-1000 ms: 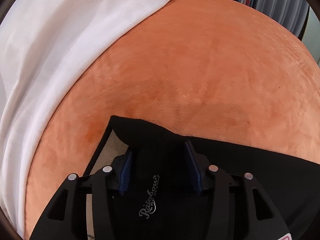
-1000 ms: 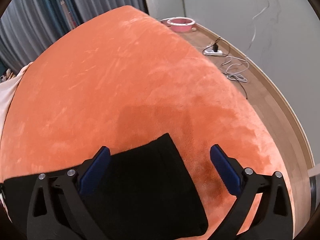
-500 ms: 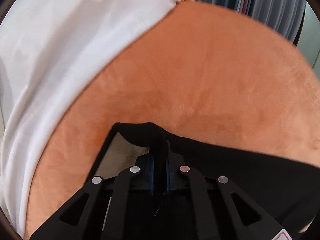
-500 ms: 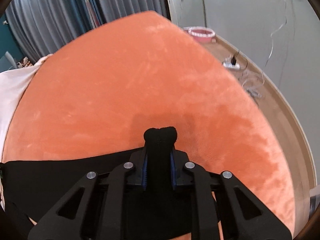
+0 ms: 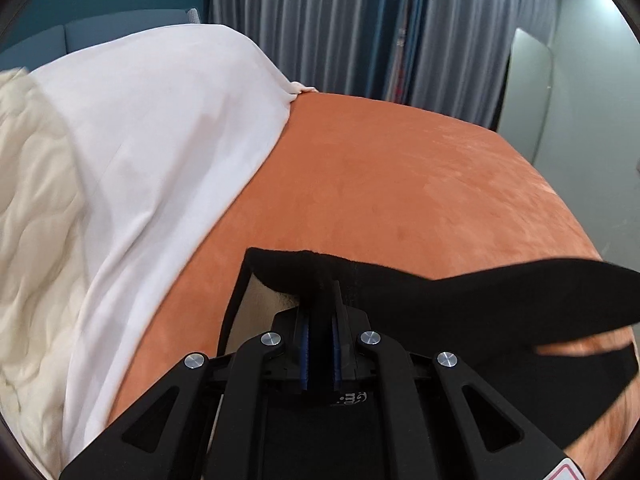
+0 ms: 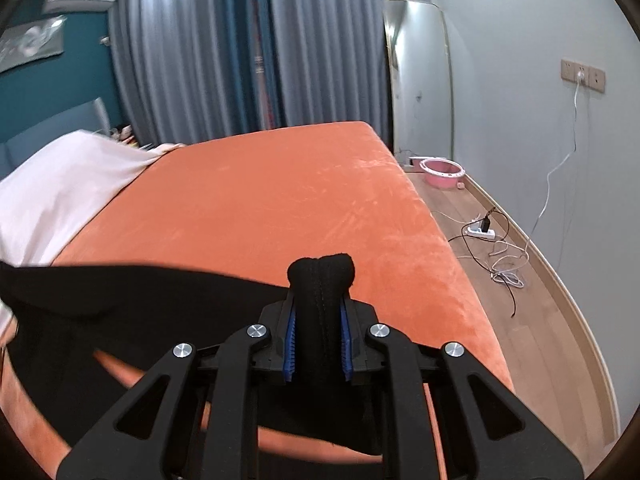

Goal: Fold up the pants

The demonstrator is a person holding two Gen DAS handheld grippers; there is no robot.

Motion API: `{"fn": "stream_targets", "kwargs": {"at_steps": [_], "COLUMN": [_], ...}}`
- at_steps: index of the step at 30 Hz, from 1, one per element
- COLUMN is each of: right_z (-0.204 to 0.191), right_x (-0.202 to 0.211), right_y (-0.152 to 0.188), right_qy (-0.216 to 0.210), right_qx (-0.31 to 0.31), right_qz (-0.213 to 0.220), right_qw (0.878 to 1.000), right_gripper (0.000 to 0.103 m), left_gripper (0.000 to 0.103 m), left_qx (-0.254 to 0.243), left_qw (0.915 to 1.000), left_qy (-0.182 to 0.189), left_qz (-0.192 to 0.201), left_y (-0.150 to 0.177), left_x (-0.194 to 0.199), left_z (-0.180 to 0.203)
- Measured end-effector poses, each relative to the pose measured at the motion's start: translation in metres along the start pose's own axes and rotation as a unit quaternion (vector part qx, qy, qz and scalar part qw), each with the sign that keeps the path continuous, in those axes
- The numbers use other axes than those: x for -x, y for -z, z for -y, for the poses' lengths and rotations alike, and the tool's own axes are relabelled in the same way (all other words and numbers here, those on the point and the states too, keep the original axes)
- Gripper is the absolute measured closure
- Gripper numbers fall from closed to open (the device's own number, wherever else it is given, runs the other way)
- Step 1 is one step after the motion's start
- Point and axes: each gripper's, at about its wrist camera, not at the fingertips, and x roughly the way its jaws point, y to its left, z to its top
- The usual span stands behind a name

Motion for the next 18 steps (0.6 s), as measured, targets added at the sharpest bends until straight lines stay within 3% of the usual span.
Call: {"fn": "stream_targets", "kwargs": {"at_steps": [4,10,13,17,18], "right_z": [0.002,0.023,0.029,0.029,0.030], "right_x": [0.032,0.032,0.025,0.034,0.036], "right_y": [0.044,0.124,0.151,0.165,0.166], "right_qy": [-0.005,0.001,0.000,-0.016,-0.021], "right_qx": [0.015,0.002,-0.006,-0.018,-0.023], "right_qz": [-0.019,-0.095,-0.125,-0.131,-0.130], "right_qw": [1.000,0.996,0.992,0.991,0.991], "right_gripper": [0.087,0.086,0.081,0.074,0.070], "left_gripper": [0.096,0.093,0.081,0.033,0.029], "left_qx": [-0.012,0.023,0.044,0.107,0.122], "left_qw": [0.9995,0.9928,0.9909,0.9904,0.9895], "left_qy": [-0.011,-0.025,-0.023,0.004,0.007], "left_qz": [-0.026,-0.115,-0.125,-0.088,-0.076], "left_y": [0.052,0.121,0.129,0.123,0.121], "left_x": [0.015,-0.024,-0.033,-0.008,0.000], "left_z": [-0.013,-0.037,-0.045,-0.064,-0.071]}}
